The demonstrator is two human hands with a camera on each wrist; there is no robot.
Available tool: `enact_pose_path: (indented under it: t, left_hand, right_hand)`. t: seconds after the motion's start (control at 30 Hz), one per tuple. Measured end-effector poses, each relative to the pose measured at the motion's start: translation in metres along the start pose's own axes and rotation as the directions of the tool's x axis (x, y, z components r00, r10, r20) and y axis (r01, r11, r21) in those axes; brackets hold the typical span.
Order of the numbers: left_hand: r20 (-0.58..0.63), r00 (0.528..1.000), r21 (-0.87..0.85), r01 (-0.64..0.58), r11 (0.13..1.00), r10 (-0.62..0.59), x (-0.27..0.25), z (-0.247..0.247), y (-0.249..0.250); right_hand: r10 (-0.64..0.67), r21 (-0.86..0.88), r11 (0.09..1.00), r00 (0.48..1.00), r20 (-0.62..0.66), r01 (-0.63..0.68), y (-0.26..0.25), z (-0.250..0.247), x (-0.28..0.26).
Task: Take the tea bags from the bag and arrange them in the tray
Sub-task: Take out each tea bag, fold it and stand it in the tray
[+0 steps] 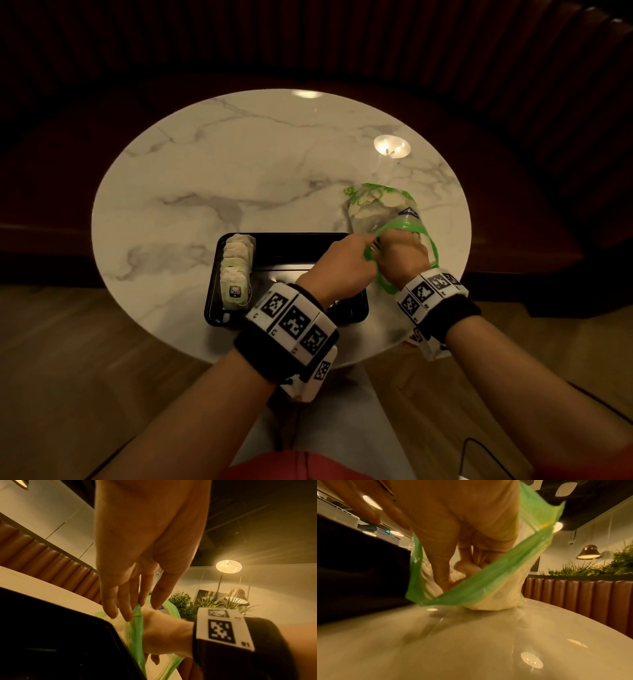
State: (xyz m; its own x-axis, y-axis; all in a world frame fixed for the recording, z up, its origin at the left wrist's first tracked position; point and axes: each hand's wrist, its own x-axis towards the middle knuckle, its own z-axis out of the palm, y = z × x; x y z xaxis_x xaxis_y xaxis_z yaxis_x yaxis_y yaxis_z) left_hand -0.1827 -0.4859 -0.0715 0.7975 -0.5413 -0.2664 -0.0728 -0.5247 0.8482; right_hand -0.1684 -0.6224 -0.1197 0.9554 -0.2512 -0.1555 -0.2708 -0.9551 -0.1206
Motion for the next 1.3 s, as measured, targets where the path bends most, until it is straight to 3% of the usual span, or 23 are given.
enact_pose_path:
  t: [0.17, 0.37, 0.5, 0.6, 0.7, 0.83, 0.93, 1.1, 1.3]
  left_hand:
    - [0.014, 1.0, 0.01, -0.01, 1.0, 0.01, 0.006, 0.0, -0.002]
    - [0.029, 1.0, -0.038, -0.008, 0.999, 0.009, 0.011, -0.005, -0.006]
    - [0.017, 0.999, -0.058, -0.041, 0.997, 0.042, 0.015, -0.006, -0.003]
    - [-0.006, 1.0, -0.087, -0.013, 0.996, 0.012, 0.017, -0.007, -0.004]
    - [-0.05, 0.998, -0.131, -0.031, 0.991, 0.024, 0.018, -0.009, -0.006]
    - [-0.141, 0.982, -0.186, -0.148, 0.971, 0.123, 0.017, -0.013, -0.005]
    - [-0.072, 0.977, -0.246, -0.213, 0.946, 0.202, 0.013, -0.017, -0.004]
    - [0.006, 0.975, -0.381, -0.205, 0.902, 0.224, -0.001, -0.032, -0.008]
    - [-0.181, 0.979, -0.492, -0.17, 0.854, 0.091, -0.014, -0.046, -0.022]
  right_hand:
    - [0.052, 0.038, 0.998, 0.992, 0.115, -0.057, 0.0, 0.001, 0.009]
    - [-0.01, 0.309, 0.951, 1.0, -0.023, 0.017, 0.017, -0.005, 0.004]
    - [0.045, 0.568, 0.823, 0.997, -0.064, -0.001, 0.03, -0.023, -0.013]
    - [0.118, 0.759, 0.645, 0.993, 0.014, -0.088, 0.039, -0.032, -0.023]
    - [0.066, 0.892, 0.439, 0.994, 0.089, -0.109, 0.045, -0.043, -0.038]
    - [-0.017, 0.956, 0.246, 0.985, 0.169, -0.16, 0.046, -0.052, -0.052]
    - [-0.066, 0.974, 0.116, 0.977, 0.204, -0.196, 0.037, -0.055, -0.057]
    - [-0.143, 0.974, 0.018, 0.963, 0.227, -0.226, 0.013, -0.055, -0.059]
    - [-0.276, 0.978, -0.03, 0.942, 0.191, -0.207, -0.027, -0.05, -0.058]
